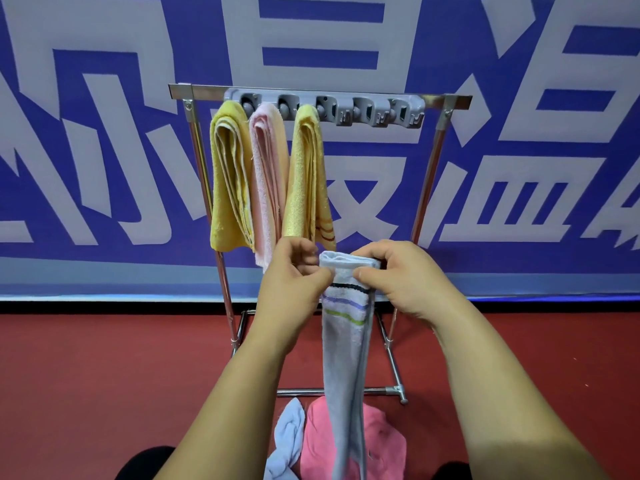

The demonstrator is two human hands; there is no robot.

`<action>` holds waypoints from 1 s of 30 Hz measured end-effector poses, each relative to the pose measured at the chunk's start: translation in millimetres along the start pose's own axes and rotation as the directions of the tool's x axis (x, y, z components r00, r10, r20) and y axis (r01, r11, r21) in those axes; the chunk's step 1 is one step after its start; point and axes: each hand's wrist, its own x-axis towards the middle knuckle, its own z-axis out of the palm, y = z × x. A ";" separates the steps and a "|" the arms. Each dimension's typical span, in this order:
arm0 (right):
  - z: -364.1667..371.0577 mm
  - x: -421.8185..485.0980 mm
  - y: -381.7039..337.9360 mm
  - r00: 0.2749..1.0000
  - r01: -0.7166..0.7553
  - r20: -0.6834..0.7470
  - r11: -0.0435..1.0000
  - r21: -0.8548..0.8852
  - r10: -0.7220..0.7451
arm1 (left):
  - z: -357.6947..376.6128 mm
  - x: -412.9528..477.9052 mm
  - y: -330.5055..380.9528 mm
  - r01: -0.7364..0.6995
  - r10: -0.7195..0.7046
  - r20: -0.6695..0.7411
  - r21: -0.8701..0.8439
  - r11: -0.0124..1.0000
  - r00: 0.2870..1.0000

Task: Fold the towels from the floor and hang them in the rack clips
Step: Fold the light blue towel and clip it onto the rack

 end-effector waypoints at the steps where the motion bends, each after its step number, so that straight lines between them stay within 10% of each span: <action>1: -4.0 0.6 -1.2 1.000 0.004 0.010 1.000 -0.002 -0.004 | -3.8 4.0 -1.4 0.015 -0.015 0.013 0.029 0.999 1.000; 6: -24.1 6.1 -7.7 0.998 0.055 -0.001 0.997 0.060 -0.055 | -11.1 22.6 7.2 0.038 -0.053 0.241 0.066 0.997 0.969; 22: -48.3 17.1 -43.6 0.968 0.157 -0.236 0.941 0.299 -0.086 | -4.3 42.8 51.5 -0.022 0.077 0.382 -0.148 0.989 0.921; 30: -61.8 26.6 -77.0 0.939 0.179 -0.342 0.878 0.445 -0.018 | -22.0 34.8 27.0 0.157 -0.092 0.437 -0.114 0.981 0.895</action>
